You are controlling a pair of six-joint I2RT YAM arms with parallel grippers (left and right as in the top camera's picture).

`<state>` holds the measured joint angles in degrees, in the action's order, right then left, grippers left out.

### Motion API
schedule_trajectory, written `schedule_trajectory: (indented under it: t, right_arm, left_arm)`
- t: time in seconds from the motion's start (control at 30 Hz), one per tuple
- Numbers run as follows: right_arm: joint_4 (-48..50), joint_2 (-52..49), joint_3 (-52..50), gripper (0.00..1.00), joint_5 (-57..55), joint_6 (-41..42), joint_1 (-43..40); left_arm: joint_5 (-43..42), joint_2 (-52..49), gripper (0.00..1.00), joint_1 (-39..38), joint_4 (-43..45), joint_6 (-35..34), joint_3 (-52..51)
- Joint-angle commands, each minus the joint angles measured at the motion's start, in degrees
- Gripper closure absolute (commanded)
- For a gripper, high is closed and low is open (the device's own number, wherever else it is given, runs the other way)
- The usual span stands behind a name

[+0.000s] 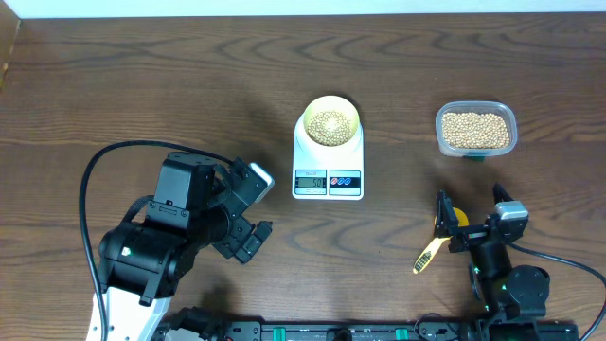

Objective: Scoop item into bowl and weigh 50g on scale

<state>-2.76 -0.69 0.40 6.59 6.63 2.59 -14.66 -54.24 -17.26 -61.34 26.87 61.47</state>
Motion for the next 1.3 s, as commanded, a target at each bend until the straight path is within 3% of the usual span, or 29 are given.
schedule_trajectory:
  t: [0.0, 0.17, 0.57, 1.27]
  right_arm:
    - [-1.2, 0.4, -0.1, 0.01, -0.5, -2.7, 0.3]
    - [-1.2, 0.4, -0.1, 0.01, -0.6, -9.2, 0.3]
    - [-1.3, 0.4, -0.1, 0.01, -0.7, -13.0, 0.3]
    - [-1.2, 0.4, -0.1, 0.01, -0.7, -9.9, 0.3]
  left_arm:
    - [0.4, 0.0, 0.02, 0.3, -0.1, 0.3, 0.9]
    - [0.4, 0.0, 0.02, 0.3, -0.1, 0.3, 0.9]
    - [0.4, 0.0, 0.02, 0.3, -0.1, 0.3, 0.9]
    - [0.4, 0.0, 0.02, 0.3, -0.1, 0.3, 0.9]
